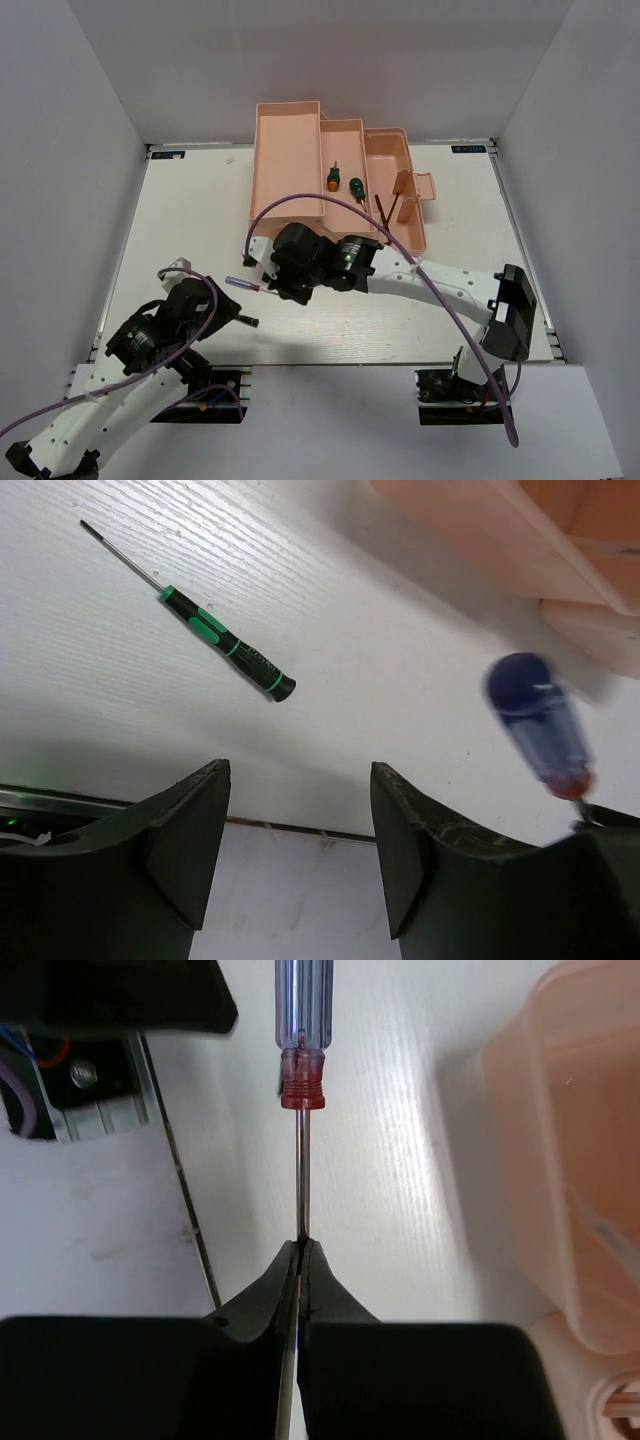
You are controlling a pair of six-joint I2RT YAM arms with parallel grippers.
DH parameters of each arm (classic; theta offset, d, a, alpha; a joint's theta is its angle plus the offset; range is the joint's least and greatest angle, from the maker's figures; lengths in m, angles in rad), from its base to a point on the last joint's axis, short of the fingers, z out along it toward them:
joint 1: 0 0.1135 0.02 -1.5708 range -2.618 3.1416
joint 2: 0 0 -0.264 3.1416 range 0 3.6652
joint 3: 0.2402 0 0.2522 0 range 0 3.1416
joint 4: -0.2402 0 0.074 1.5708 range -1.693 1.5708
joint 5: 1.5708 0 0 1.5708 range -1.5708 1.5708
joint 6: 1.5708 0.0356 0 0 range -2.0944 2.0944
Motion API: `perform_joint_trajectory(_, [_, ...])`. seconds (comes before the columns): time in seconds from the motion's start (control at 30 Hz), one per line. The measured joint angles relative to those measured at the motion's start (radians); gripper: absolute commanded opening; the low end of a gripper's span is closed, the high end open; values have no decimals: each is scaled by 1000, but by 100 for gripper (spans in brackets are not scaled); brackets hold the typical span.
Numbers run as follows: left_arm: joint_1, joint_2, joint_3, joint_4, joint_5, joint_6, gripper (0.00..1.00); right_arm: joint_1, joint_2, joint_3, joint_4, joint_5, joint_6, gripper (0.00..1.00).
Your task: Sort the tools into containers
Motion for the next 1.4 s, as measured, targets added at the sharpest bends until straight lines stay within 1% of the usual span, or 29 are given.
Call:
perform_joint_trajectory(0.13, [0, 0, -1, 6, -1, -18, 68, -4, 4, 146, -46, 38, -15, 0])
perform_joint_trajectory(0.27, [0, 2, -15, 18, -2, -31, 68, -27, 6, 299, -40, 117, -40, 0])
perform_joint_trajectory(0.37, [0, 22, -43, 37, -1, -50, 69, -56, 15, 377, -24, 203, -58, 0])
perform_joint_trajectory(0.47, [0, 53, -74, 59, 2, -70, 71, -100, 40, 416, 18, 290, -70, 0])
perform_joint_trajectory(0.6, [0, 100, -115, 98, 2, -99, 73, -184, 124, 467, 59, 378, -74, 0])
perform_joint_trajectory(0.63, [0, 113, -121, 108, 0, -105, 73, -208, 158, 488, 70, 389, -75, 0])
perform_joint_trajectory(0.67, [0, 129, -126, 117, -2, -112, 77, -226, 188, 504, 77, 396, -75, 0])
perform_joint_trajectory(0.73, [0, 167, -128, 139, -7, -124, 77, -266, 248, 528, 90, 406, -74, 0])
perform_joint_trajectory(0.77, [0, 189, -128, 148, -13, -129, 78, -284, 273, 531, 91, 403, -71, 0])
perform_joint_trajectory(0.87, [0, 261, -128, 177, -27, -137, 79, -336, 328, 531, 74, 375, -53, 21])
perform_joint_trajectory(0.93, [0, 307, -128, 195, -33, -141, 79, -365, 345, 531, 61, 349, -36, 41])
perform_joint_trajectory(0.97, [0, 331, -128, 204, -35, -144, 79, -377, 347, 531, 56, 338, -28, 45])
perform_joint_trajectory(1.07, [0, 379, -129, 236, -40, -153, 79, -399, 343, 539, 40, 294, -13, 50])
perform_joint_trajectory(1.1, [0, 387, -132, 249, -43, -156, 79, -402, 336, 539, 39, 279, -8, 50])
perform_joint_trajectory(1.13, [0, 391, -134, 261, -45, -161, 78, -404, 327, 538, 34, 262, -2, 55])
perform_joint_trajectory(1.23, [0, 410, -137, 282, -49, -168, 77, -407, 279, 532, 21, 217, 19, 55])
perform_joint_trajectory(1.4, [0, 471, -137, 320, -56, -176, 76, -434, 93, 472, 24, 148, 55, 55])
